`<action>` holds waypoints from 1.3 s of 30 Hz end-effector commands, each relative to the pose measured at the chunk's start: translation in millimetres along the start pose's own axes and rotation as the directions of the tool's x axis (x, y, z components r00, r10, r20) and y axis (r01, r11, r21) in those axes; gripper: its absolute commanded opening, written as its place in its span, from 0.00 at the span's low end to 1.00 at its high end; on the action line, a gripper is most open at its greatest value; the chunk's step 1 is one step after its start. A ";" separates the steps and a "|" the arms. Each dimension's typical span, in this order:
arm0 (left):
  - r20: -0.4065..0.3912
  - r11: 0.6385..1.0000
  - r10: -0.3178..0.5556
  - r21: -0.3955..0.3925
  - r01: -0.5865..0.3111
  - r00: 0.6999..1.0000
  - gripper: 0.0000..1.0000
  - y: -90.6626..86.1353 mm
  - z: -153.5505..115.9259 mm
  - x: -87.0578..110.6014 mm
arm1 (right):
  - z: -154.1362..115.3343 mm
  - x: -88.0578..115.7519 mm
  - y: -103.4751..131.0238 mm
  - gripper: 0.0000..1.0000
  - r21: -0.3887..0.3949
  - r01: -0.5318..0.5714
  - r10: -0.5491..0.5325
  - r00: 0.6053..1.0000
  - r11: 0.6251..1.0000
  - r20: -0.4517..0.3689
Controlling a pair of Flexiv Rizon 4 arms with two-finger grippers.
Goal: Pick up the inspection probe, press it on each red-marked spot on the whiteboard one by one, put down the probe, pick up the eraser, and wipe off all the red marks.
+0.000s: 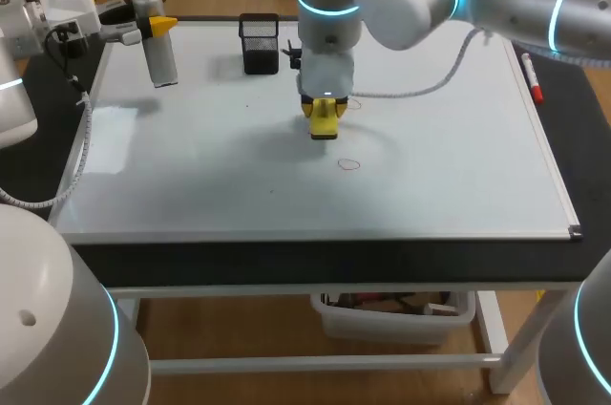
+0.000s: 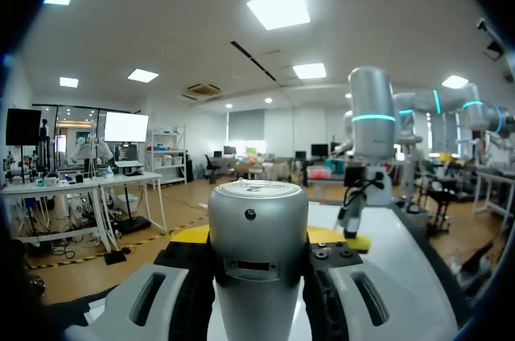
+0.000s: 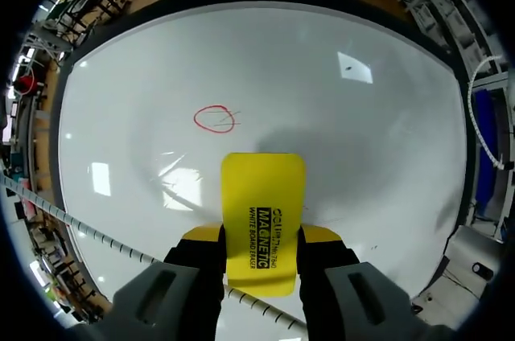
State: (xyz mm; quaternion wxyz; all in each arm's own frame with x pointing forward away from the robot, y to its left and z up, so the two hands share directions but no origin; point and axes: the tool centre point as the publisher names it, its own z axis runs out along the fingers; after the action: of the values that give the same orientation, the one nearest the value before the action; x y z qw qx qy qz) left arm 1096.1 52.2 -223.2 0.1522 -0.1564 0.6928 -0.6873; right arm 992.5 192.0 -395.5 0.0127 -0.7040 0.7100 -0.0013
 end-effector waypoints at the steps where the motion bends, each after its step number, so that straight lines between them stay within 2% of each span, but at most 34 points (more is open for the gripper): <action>1: 0.000 1.000 0.002 0.003 -0.002 1.000 0.00 -0.1 0.1 0.2 | 4.5 -18.5 0.2 0.00 0.008 0.034 -0.034 0.999 0.999 -0.003; 8: 0.000 1.000 0.002 0.003 -0.002 1.000 0.00 -0.1 0.1 0.2 | 15.7 -40.7 8.7 0.00 0.009 0.100 -0.100 0.994 0.995 0.035; 19: 0.000 1.000 0.002 0.003 -0.002 1.000 0.00 -0.1 0.1 0.2 | 25.9 -45.3 15.6 0.00 0.010 0.126 -0.126 0.990 0.992 0.056; 30: 0.000 1.000 0.002 0.003 -0.002 1.000 0.00 -0.1 0.1 0.2 | 36.2 -31.6 17.1 0.00 -0.018 0.119 -0.118 0.992 0.993 0.038; 39: 0.000 1.000 0.002 0.003 -0.002 1.000 0.00 -0.1 0.1 0.2 | 42.5 -5.0 15.4 0.00 -0.035 0.068 -0.068 0.998 0.997 0.005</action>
State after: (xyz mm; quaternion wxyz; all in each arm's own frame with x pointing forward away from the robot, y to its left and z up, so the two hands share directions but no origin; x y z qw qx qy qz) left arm 1096.1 52.2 -223.2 0.1522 -0.1564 0.6928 -0.6873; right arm 977.5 206.5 -432.9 0.0005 -0.7276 0.6859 0.0122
